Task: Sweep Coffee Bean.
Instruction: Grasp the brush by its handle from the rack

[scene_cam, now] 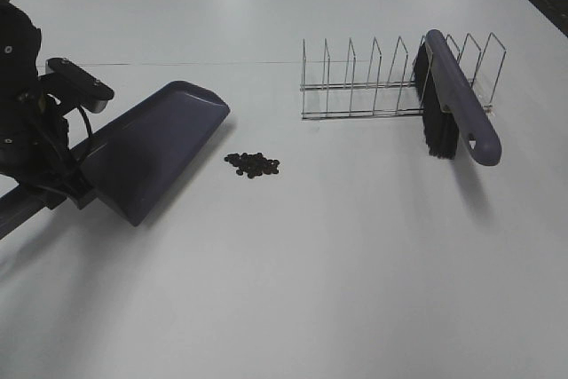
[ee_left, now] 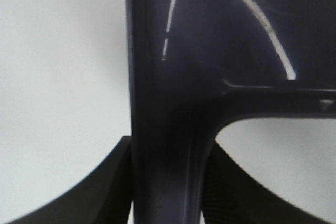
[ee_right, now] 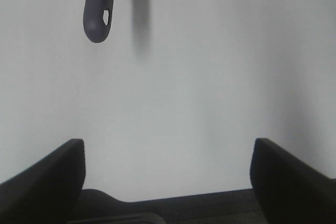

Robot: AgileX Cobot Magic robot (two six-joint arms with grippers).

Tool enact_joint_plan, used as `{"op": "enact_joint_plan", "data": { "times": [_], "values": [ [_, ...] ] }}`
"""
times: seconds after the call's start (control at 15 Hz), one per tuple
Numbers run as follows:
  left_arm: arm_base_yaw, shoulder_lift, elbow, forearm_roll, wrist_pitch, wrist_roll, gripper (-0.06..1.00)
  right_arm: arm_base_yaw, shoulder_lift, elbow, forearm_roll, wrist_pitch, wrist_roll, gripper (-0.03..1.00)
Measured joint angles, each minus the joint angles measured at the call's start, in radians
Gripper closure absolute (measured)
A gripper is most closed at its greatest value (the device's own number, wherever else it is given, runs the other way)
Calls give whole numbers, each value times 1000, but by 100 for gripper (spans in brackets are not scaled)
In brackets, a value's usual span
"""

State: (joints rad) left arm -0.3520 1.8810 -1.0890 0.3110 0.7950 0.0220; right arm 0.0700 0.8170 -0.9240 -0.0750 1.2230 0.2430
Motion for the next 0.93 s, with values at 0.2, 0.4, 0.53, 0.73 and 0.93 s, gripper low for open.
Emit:
{"op": "enact_joint_plan", "data": {
  "times": [0.2,0.4,0.53,0.73,0.93],
  "values": [
    [0,0,0,-3,2,0,61,0,179,-106,1,-1,-25,22],
    [0,0,0,-8,2,0,61,0,330,-211,11,-2,-54,22],
    [0,0,0,-11,2,0,61,0,467,-333,19,-2,-78,22],
    [1,0,0,-14,2,2,61,0,638,-479,20,-2,-100,22],
    [1,0,0,-19,2,4,61,0,806,-591,21,-3,-130,22]
  ]
}}
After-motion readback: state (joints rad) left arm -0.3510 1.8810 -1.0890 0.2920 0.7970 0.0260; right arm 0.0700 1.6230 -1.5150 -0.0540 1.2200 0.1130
